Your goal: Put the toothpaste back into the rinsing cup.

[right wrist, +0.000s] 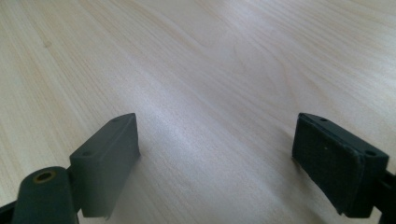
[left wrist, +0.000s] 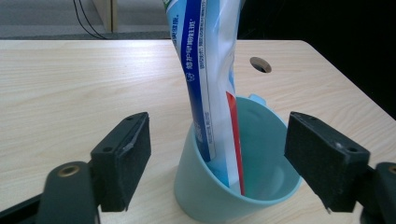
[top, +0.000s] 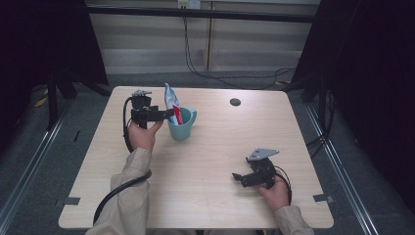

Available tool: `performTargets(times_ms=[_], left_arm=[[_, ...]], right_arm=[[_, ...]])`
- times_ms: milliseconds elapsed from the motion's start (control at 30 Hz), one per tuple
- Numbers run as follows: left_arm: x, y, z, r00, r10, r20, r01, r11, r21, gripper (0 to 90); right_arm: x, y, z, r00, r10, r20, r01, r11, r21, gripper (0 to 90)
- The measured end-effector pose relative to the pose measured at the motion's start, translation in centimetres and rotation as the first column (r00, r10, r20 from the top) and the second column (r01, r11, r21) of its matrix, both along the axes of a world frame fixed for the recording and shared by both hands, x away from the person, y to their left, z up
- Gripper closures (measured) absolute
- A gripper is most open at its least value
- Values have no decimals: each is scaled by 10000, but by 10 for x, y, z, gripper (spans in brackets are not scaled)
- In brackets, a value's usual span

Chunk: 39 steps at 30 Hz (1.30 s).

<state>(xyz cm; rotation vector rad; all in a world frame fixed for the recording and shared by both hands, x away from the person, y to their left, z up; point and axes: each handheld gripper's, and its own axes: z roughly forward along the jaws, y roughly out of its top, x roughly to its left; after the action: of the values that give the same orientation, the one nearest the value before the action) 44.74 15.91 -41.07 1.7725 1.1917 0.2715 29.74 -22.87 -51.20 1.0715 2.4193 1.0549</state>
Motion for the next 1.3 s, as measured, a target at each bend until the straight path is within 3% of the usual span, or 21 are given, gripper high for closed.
performTargets(times_ms=[567, 1300], left_arm=[[-13, 6, -1, 9996, -284, 54, 282, 9993, 245, 182], [-37, 20, -5, 9986, -524, 104, 523, 9985, 179, 179]], right_arm=[[0, 0, 0, 10000, 1, 4, -1, 10000, -8, 137], [0, 0, 0, 10000, 6, 4, -6, 10000, -8, 138]])
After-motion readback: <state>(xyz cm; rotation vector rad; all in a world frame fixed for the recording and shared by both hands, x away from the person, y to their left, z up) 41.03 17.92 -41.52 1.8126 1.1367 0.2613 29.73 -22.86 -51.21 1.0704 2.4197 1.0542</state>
